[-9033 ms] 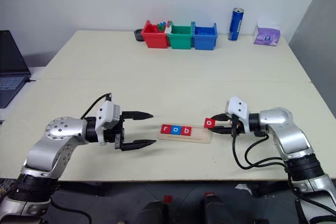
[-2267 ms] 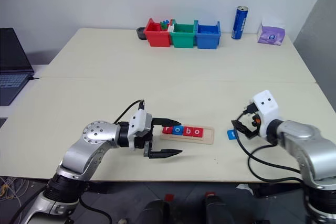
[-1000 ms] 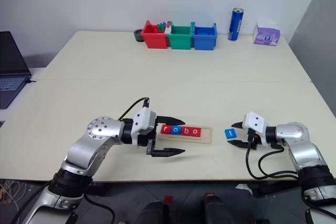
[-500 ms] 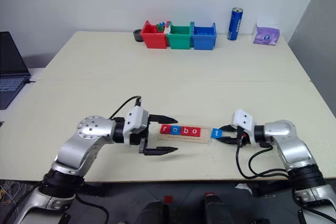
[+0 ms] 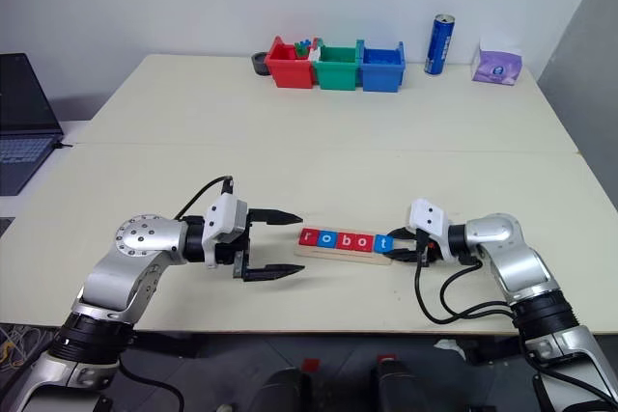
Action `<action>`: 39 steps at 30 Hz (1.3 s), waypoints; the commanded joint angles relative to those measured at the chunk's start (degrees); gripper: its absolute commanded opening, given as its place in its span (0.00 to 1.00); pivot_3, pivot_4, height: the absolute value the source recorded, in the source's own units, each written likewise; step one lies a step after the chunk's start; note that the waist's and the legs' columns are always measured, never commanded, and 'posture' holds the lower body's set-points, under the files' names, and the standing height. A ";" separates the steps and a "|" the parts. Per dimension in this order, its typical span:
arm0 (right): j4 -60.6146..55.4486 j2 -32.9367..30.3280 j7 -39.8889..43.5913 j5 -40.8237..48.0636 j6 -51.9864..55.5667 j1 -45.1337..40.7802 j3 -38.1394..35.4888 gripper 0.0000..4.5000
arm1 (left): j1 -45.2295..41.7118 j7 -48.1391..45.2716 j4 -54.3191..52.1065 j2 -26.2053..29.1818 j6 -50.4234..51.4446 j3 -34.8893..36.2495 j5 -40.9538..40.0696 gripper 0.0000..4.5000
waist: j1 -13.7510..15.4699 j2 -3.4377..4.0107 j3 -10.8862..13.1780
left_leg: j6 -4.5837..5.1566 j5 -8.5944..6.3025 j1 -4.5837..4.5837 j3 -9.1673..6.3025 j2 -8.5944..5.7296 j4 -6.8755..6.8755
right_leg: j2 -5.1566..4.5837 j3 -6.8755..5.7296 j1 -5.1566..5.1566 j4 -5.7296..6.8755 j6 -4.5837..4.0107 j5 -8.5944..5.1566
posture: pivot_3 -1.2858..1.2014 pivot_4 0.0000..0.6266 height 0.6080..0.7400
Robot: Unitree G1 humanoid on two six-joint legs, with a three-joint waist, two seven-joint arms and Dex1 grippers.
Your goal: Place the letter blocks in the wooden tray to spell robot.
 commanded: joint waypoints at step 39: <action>-0.86 -0.86 2.81 5.53 9.50 -6.56 -4.69 0.99 | -2.94 1.81 -1.02 -1.98 -0.66 -0.71 0.48 1.00 | -0.02 0.00 0.00 | 0.00 0.00 0.00 -0.01 0.00 0.01 | 0.00 0.01 0.00 0.01 -0.05 0.03 | 0.52 0.24 1.00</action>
